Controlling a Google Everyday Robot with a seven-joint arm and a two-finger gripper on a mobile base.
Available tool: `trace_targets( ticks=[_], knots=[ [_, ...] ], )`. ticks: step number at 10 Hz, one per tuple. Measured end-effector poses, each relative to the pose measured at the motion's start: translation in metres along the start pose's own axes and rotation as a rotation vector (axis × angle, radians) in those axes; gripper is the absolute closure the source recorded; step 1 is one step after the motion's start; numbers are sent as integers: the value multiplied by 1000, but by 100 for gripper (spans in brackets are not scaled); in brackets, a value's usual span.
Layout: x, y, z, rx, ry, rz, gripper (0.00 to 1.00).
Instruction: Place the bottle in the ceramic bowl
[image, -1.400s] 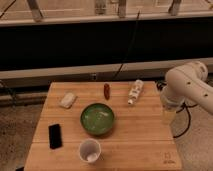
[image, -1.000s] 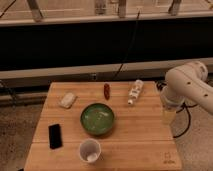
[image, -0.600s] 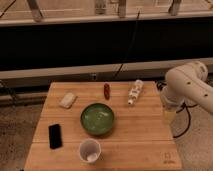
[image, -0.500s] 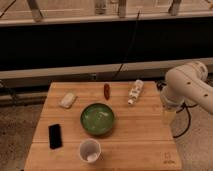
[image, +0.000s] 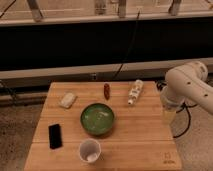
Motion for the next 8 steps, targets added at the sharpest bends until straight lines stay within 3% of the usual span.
trace_targets(
  ticks=[2, 5, 8],
  knots=[
    [0, -3, 1, 4, 0, -1, 20],
    [-16, -39, 8, 30, -11, -29, 20],
    [-21, -55, 15, 48, -15, -48, 20]
  ],
)
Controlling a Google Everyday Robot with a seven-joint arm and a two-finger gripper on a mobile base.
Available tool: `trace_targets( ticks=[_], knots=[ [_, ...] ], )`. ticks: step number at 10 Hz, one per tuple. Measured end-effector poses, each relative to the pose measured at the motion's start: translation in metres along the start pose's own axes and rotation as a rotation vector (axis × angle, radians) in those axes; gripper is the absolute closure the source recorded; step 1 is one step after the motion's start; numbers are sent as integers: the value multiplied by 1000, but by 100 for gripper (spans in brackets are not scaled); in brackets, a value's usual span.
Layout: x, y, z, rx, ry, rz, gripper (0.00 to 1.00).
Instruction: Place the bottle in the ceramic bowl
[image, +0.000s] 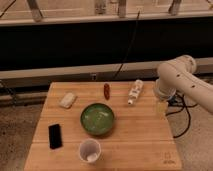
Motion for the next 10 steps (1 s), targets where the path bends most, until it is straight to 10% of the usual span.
trace_targets(
  ticks=[10],
  knots=[
    [-9, -50, 35, 43, -46, -120, 20]
  ],
)
